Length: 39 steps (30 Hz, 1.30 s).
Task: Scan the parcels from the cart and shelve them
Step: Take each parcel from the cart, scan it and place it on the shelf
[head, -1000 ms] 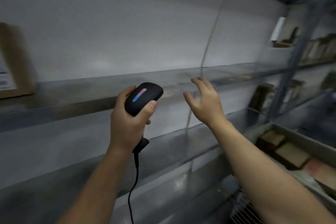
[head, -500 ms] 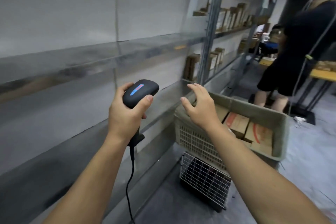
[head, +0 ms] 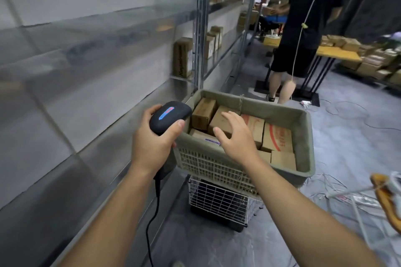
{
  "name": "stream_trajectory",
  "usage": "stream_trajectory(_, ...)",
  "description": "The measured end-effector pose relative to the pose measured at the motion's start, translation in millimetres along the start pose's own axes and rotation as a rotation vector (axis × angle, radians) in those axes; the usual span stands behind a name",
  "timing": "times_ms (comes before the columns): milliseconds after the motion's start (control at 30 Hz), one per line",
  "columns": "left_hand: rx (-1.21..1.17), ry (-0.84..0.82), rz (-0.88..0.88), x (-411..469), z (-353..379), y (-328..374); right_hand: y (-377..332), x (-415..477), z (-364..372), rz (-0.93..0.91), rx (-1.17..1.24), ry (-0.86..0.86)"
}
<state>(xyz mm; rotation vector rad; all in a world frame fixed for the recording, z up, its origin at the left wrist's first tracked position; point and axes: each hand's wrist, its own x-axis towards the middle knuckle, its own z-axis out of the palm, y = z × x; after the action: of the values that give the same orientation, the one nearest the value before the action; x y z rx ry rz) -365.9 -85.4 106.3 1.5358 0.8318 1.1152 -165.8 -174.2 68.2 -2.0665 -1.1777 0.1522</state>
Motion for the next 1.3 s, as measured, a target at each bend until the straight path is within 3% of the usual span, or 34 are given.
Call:
stream_trajectory(333,0.095,-0.154,-0.069,106.4,39.9,-69.2,50.7,71.4,43.3,0.147,-0.108,-0.048)
stream_trajectory(767,0.225,-0.252,-0.17,157.9,101.8,-123.0,129.8,126.2,75.6,0.33,0.024,-0.113)
stream_trajectory(1033,0.224,-0.209,-0.291,178.9,158.5,-140.4,208.7,147.8,78.8,0.367,0.038,-0.311)
stream_trajectory(1300,0.245,-0.107,-0.378,179.8,200.4,-162.7,286.8,163.8,74.9,0.149,-0.141,-0.717)
